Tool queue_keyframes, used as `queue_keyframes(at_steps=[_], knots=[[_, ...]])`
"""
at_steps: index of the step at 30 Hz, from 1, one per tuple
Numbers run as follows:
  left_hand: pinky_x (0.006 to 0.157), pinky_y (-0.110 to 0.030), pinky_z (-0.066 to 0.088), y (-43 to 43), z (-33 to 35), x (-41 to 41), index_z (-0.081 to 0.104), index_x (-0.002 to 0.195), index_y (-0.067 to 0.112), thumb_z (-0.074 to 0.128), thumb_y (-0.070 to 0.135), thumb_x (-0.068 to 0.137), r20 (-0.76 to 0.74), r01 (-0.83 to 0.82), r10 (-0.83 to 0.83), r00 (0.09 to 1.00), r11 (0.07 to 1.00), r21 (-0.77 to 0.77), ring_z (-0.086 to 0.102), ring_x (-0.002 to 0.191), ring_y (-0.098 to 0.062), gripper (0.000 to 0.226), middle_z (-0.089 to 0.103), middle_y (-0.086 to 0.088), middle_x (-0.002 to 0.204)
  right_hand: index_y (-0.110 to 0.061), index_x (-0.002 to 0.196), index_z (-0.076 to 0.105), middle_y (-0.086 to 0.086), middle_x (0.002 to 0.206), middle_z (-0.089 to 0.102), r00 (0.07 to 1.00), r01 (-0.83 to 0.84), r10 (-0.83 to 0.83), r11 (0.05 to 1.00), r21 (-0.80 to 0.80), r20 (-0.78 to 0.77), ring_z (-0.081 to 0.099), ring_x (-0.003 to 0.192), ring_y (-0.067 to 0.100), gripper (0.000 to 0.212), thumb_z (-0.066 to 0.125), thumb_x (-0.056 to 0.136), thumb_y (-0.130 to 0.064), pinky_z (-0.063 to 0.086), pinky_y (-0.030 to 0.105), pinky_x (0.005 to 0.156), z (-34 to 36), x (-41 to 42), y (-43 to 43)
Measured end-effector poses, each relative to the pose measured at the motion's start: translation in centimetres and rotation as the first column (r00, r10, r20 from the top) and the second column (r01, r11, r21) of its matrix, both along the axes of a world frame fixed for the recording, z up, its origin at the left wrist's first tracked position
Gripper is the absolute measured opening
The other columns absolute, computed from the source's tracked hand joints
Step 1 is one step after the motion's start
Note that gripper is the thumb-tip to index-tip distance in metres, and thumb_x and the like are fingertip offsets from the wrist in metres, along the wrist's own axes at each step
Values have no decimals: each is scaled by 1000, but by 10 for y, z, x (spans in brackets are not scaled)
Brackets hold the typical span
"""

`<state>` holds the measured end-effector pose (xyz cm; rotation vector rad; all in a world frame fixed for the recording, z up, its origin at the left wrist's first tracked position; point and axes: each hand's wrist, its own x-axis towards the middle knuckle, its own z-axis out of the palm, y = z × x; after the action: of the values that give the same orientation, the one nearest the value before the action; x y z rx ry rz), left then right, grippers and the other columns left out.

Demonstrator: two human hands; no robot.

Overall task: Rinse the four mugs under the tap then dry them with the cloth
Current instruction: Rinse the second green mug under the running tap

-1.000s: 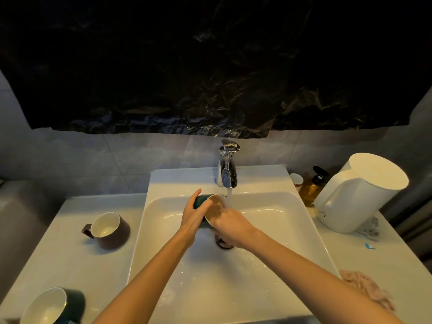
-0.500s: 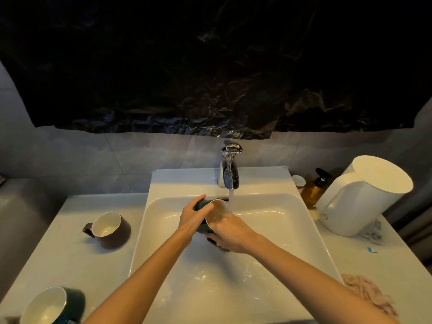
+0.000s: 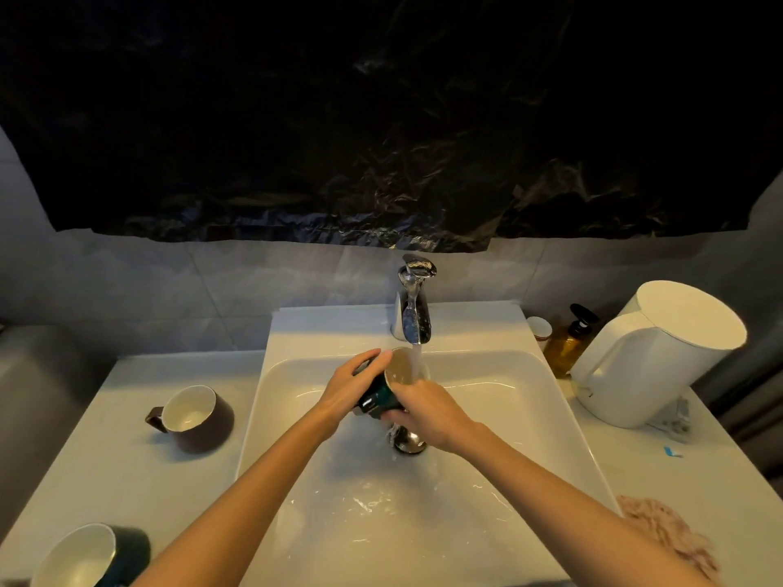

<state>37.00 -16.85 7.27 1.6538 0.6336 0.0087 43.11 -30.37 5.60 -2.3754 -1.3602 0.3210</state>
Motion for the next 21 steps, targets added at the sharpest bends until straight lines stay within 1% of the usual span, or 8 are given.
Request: queue_keyframes(at_steps=[2,5,7,10,13,16,19,21], knots=[[78,-26,55,2,1,-7,51,131,28,50,46,93,37,24,-22,999,999,-34,54,113,-17,42,53,-2,132,-17,125,55,5,116,66,972,158,-130,978,135,-194,62,100,21,38,65,90,-29,53,35,86,-4,-5,-2],[92,-36,50,2,0,-17,54,124,27,44,39,97,73,89,-89,993,996,3,53,120,-22,31,56,-1,127,-22,125,52,-1,117,61,832,409,-253,882,236,-494,58,104,14,46,70,85,-31,53,33,90,-13,-5,-4],[95,-37,47,0,-1,-20,53,124,31,43,37,98,95,102,-104,990,994,27,51,122,-21,29,53,2,130,-26,121,53,-2,114,63,669,539,-241,808,235,-703,60,106,17,40,70,85,-32,55,30,87,-15,-8,-8],[98,-38,46,0,0,-23,51,130,30,49,29,98,110,66,-84,990,985,159,47,127,-23,33,49,1,139,-28,109,59,-2,104,68,354,715,-209,688,120,-912,63,99,15,22,66,89,-34,54,19,70,-9,-14,-13],[102,-39,43,-2,1,-25,50,132,30,47,25,99,101,59,-81,992,976,208,44,131,-23,33,46,1,143,-14,119,60,11,111,70,30,801,-94,598,-32,-995,64,105,27,38,63,90,-39,56,34,79,-14,-11,-9],[103,-41,41,-3,5,-26,48,132,34,45,27,99,84,67,-88,993,972,227,40,133,-23,34,42,2,146,-12,121,59,19,113,68,-202,812,-12,557,-175,-979,62,108,36,42,61,91,-41,56,45,87,-10,-11,-3],[104,-40,40,-4,4,-28,45,135,37,43,29,100,64,107,-123,990,970,217,38,136,-23,36,40,3,148,-10,118,61,23,115,66,-366,794,73,545,-270,-928,60,110,40,41,60,92,-41,51,51,93,-3,-13,-4],[105,-39,39,-7,2,-30,38,139,38,42,33,100,51,152,-166,985,967,205,36,137,-24,40,37,3,150,-10,121,60,24,116,65,-381,802,133,540,-256,-915,60,110,40,37,55,96,-36,52,51,90,-1,-14,-7]])
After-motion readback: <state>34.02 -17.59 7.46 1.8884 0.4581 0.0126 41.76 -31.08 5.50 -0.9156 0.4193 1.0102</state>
